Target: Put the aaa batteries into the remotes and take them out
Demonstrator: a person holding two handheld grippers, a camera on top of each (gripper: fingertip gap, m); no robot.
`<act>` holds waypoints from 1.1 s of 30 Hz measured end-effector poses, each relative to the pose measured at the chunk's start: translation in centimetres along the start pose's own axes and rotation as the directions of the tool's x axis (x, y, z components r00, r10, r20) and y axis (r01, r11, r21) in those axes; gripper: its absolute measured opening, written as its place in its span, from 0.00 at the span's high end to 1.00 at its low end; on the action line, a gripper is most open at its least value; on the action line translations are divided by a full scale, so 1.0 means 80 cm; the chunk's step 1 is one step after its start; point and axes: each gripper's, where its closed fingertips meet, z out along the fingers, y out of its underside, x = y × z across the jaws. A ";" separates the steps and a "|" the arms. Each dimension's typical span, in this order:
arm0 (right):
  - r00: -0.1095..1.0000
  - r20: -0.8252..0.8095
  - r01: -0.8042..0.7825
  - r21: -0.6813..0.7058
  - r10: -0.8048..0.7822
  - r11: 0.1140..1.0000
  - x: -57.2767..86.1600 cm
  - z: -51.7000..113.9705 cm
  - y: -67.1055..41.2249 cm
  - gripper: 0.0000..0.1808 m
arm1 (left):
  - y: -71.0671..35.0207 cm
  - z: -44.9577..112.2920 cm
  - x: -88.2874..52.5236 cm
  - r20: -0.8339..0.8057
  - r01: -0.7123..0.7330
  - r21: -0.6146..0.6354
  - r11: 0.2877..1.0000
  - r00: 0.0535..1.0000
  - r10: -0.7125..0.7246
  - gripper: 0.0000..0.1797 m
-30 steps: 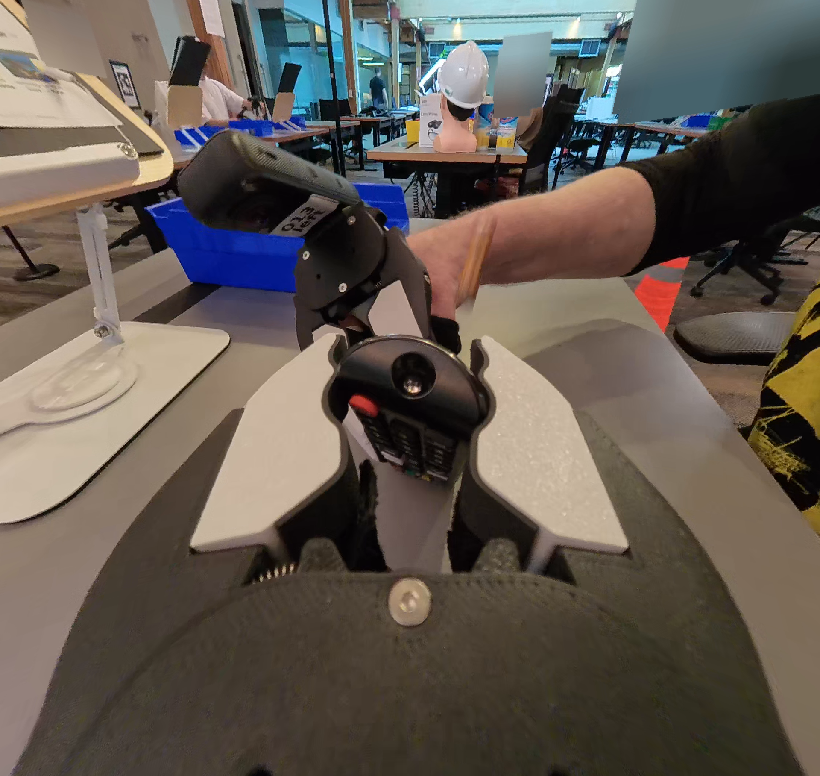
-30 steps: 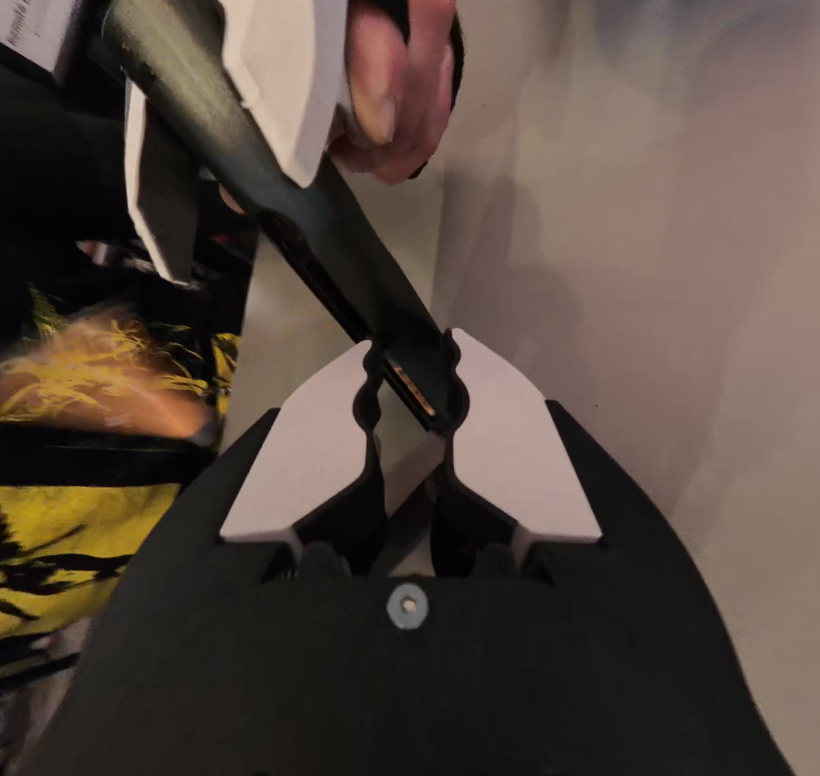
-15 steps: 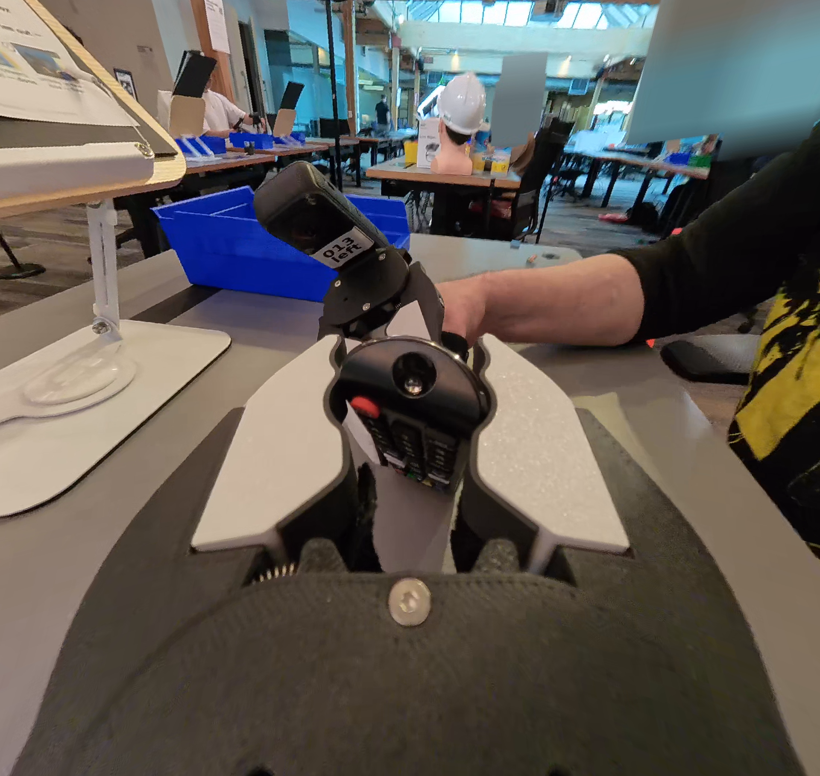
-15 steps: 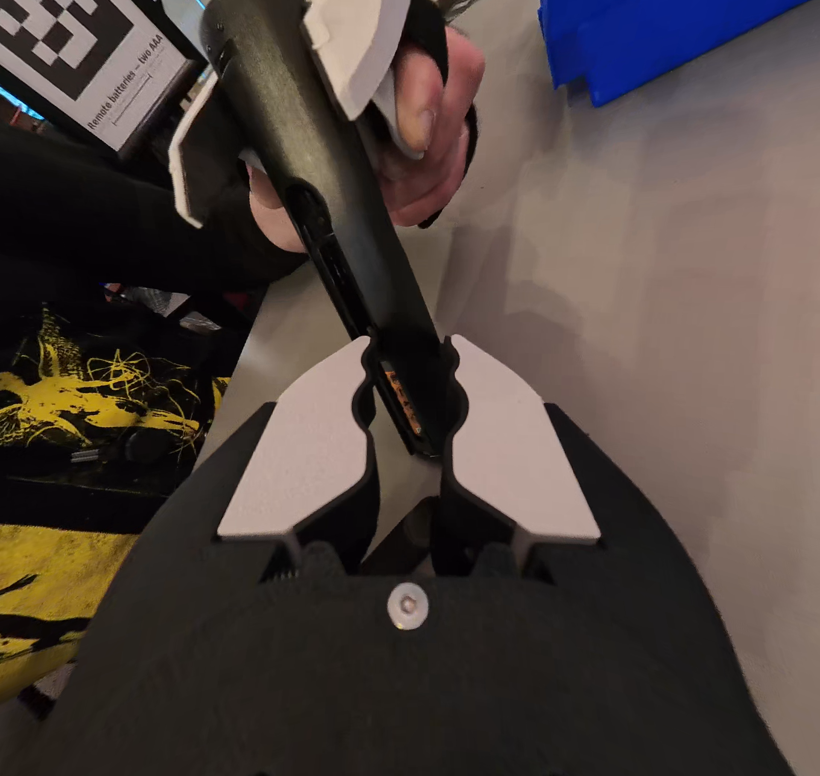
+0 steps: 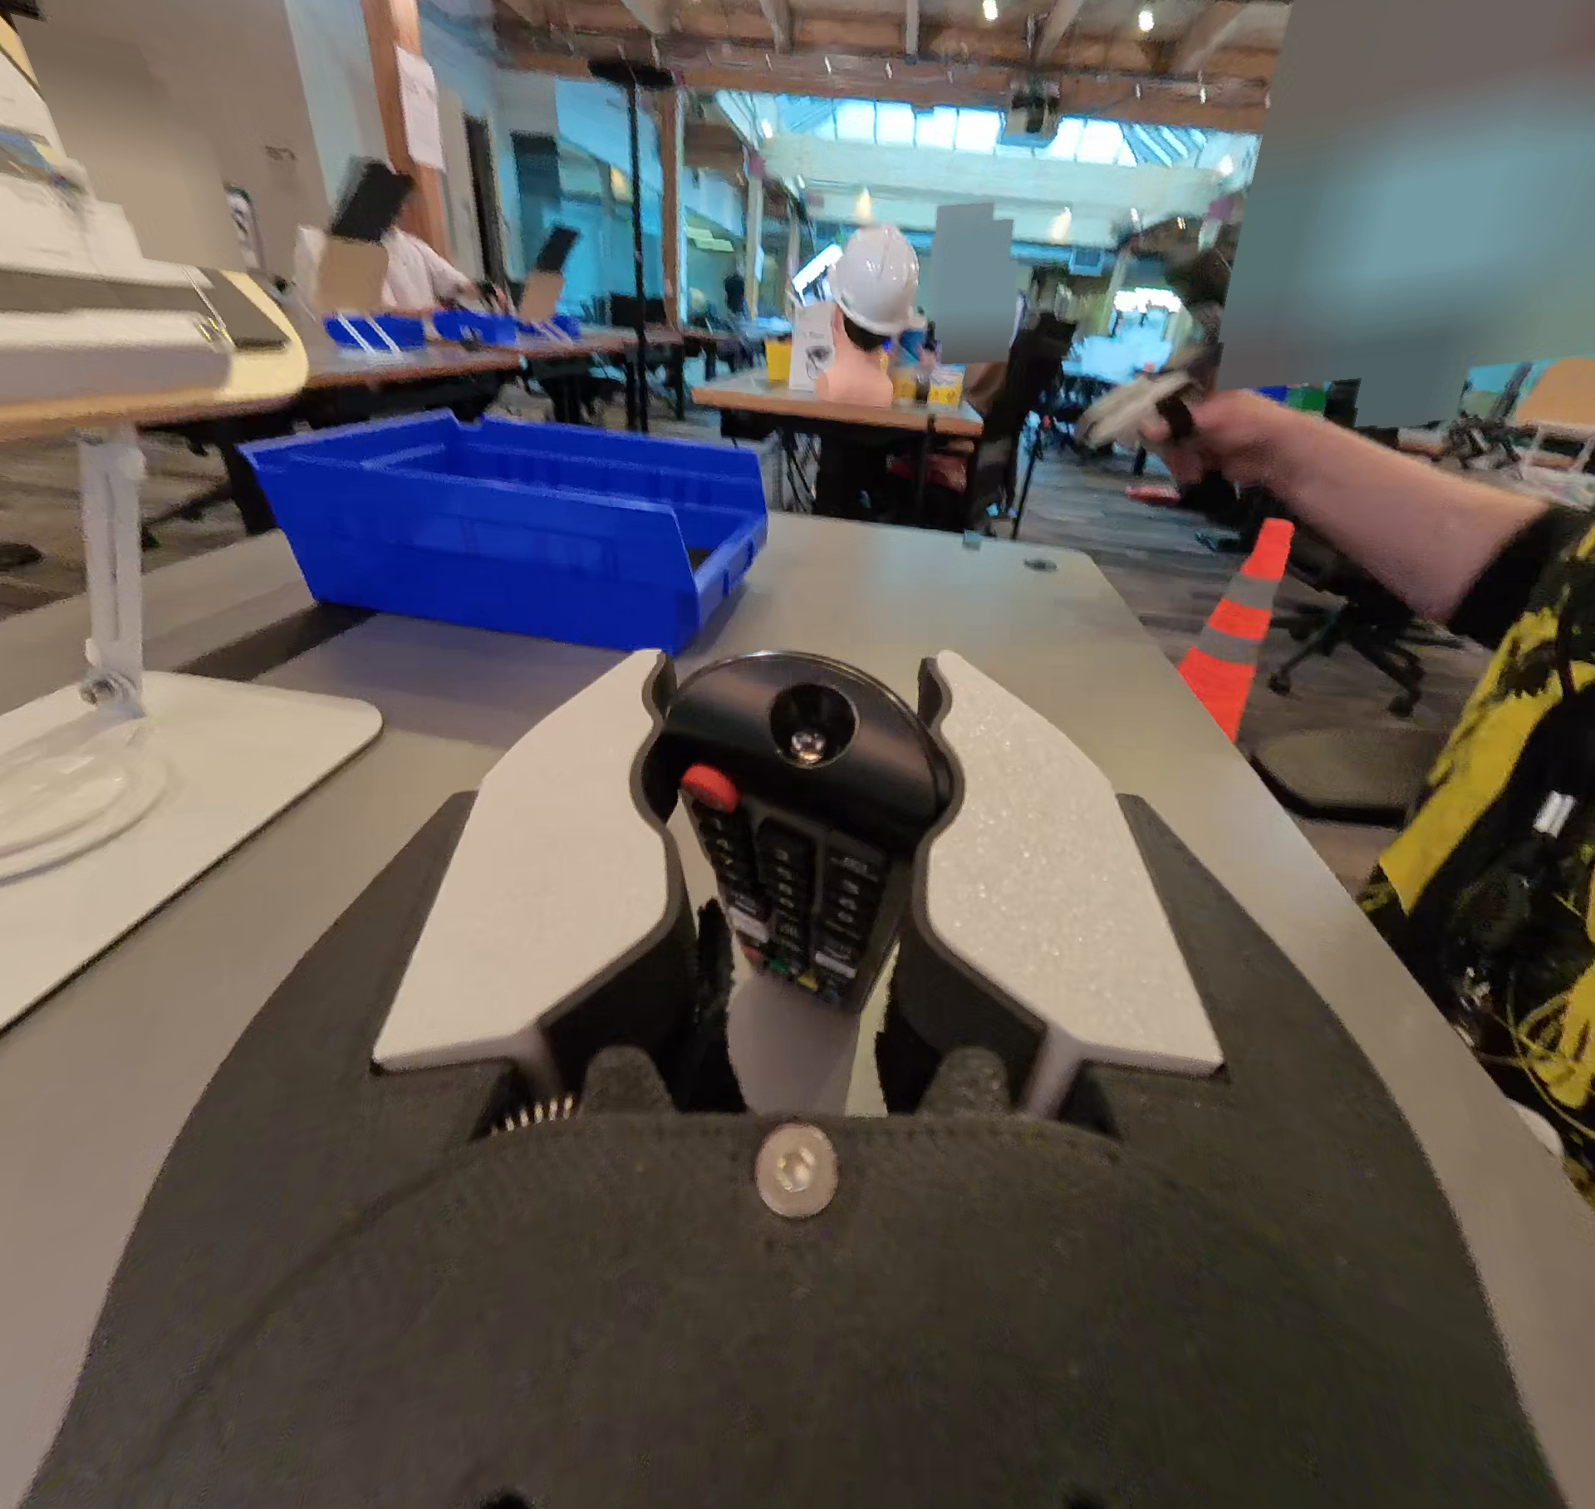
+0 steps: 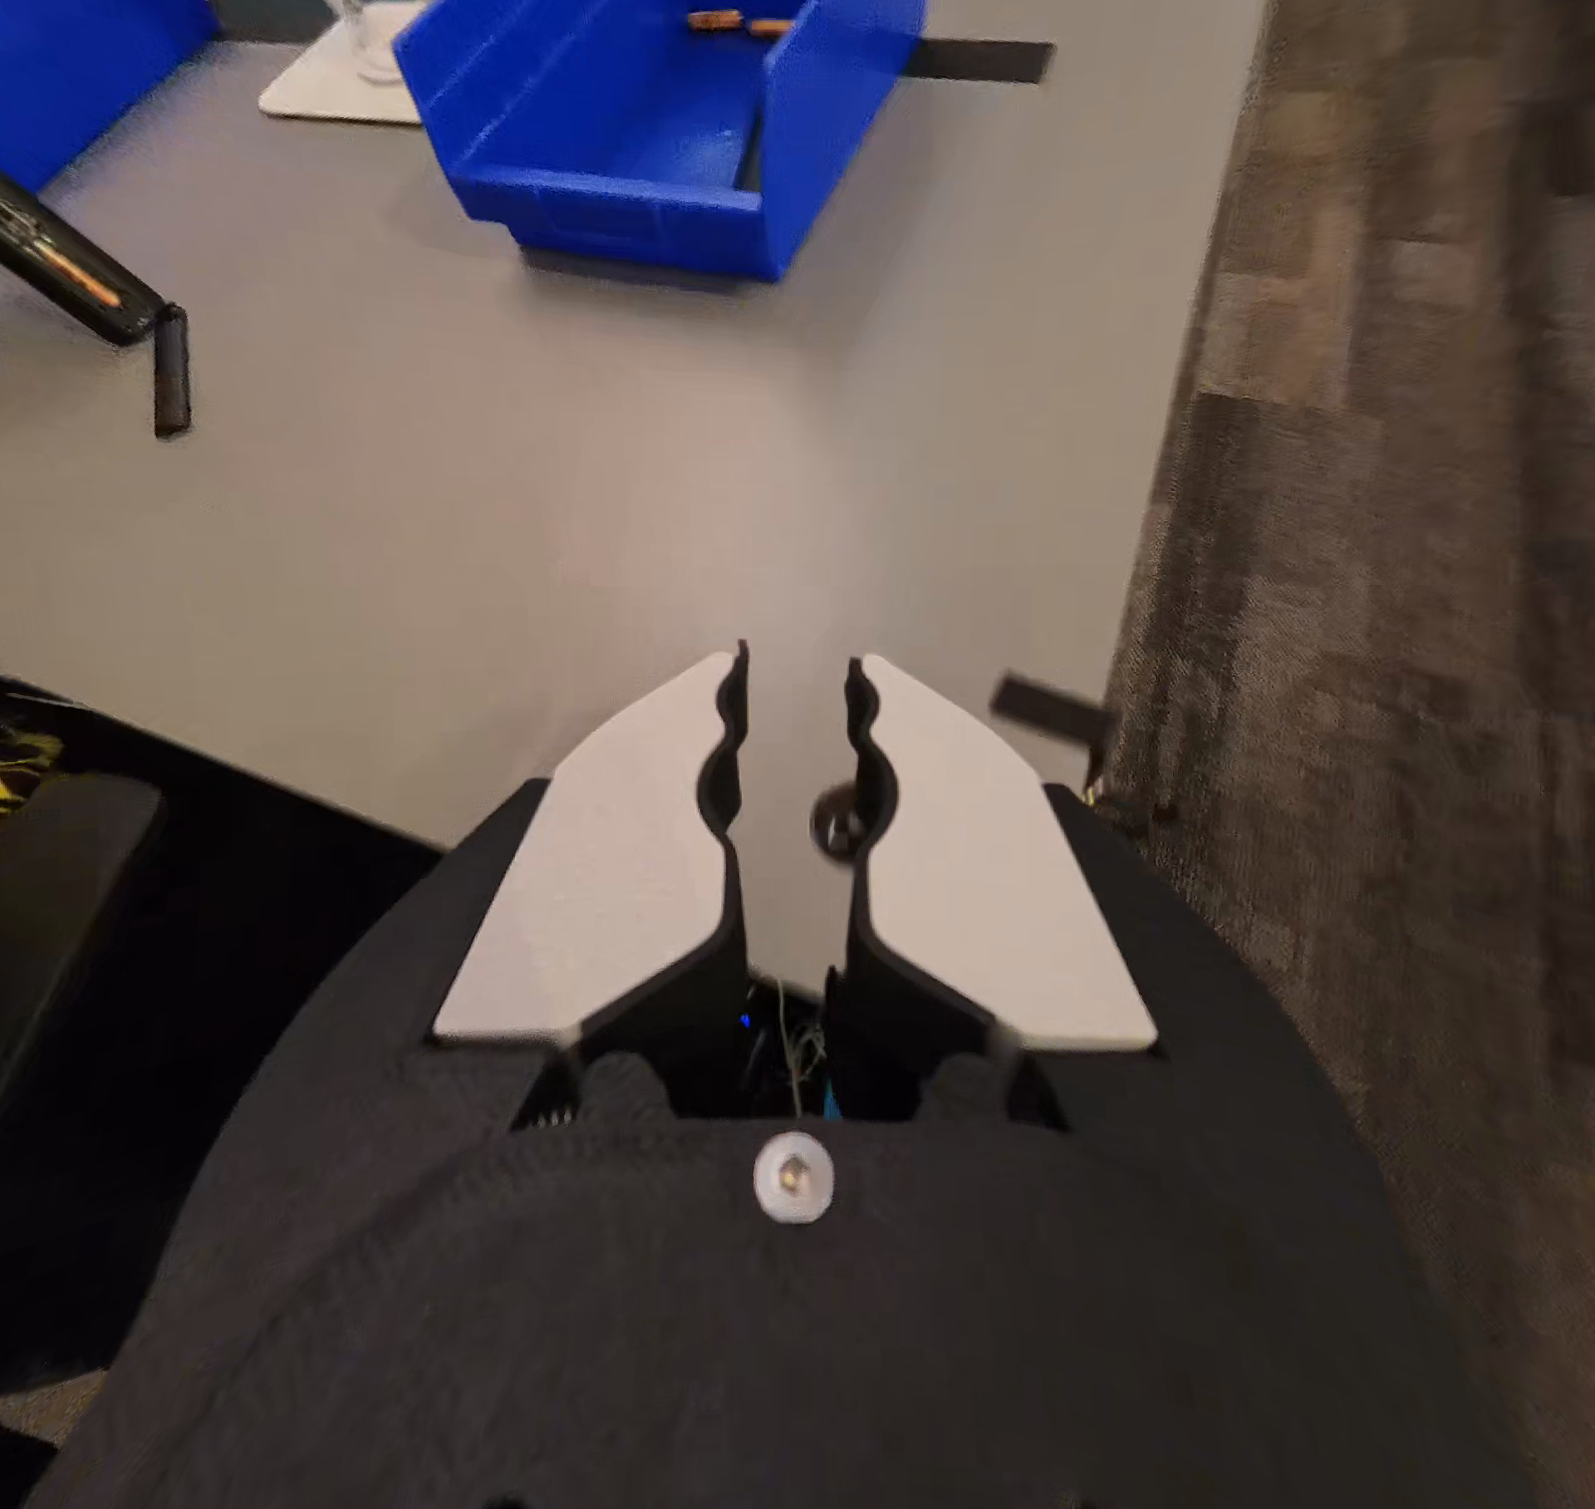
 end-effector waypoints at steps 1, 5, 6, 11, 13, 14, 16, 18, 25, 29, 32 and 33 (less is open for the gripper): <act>1.000 -0.003 -0.026 0.038 0.026 0.999 -0.002 -0.021 0.017 0.88 | -0.007 0.004 0.001 0.013 -0.001 0.031 1.000 1.000 0.000 0.70; 0.997 -0.037 -0.067 0.179 0.074 0.982 0.001 -0.059 0.069 0.88 | -0.031 0.023 0.009 0.035 0.005 0.110 0.994 0.999 -0.008 0.70; 0.995 -0.027 -0.086 0.195 0.093 0.977 0.004 -0.060 0.084 0.87 | -0.035 0.031 0.015 0.031 -0.005 0.108 0.994 1.000 0.001 0.70; 0.985 0.041 -0.174 0.178 0.169 0.969 -0.002 -0.060 0.149 0.84 | -0.067 0.090 0.057 0.002 -0.077 0.106 0.991 0.997 0.077 0.70; 0.980 0.036 -0.199 0.155 0.195 0.968 0.004 -0.061 0.177 0.86 | -0.075 0.127 0.076 -0.031 -0.070 0.129 0.989 0.997 0.075 0.70; 0.974 0.023 -0.225 0.150 0.224 0.963 0.012 -0.061 0.192 0.86 | -0.077 0.148 0.084 -0.051 -0.060 0.144 0.988 0.996 0.068 0.70; 0.957 0.035 -0.290 0.150 0.288 0.945 0.023 -0.059 0.220 0.85 | -0.080 0.197 0.101 -0.127 0.002 0.180 0.984 0.992 0.022 0.75; 0.935 0.029 -0.353 0.133 0.353 0.926 0.042 -0.049 0.254 0.84 | -0.076 0.252 0.118 -0.232 0.081 0.201 0.976 0.972 -0.032 0.77; 0.778 -0.086 -0.612 0.118 0.622 0.782 0.160 0.026 0.422 0.85 | -0.045 0.425 0.157 -0.449 0.183 0.136 0.974 0.887 -0.104 0.78; 0.704 -0.206 -0.694 0.008 0.680 0.720 0.223 0.098 0.548 0.87 | -0.009 0.480 0.165 -0.512 0.179 0.059 0.982 0.850 -0.124 0.79; 0.534 -0.235 -0.807 0.145 0.812 0.572 0.284 0.138 0.624 0.88 | 0.002 0.513 0.156 -0.570 0.286 0.052 0.957 0.795 -0.207 0.79; 0.496 -0.214 -0.821 0.200 0.842 0.535 0.302 0.150 0.642 0.90 | 0.004 0.523 0.154 -0.590 0.325 0.048 0.944 0.772 -0.235 0.79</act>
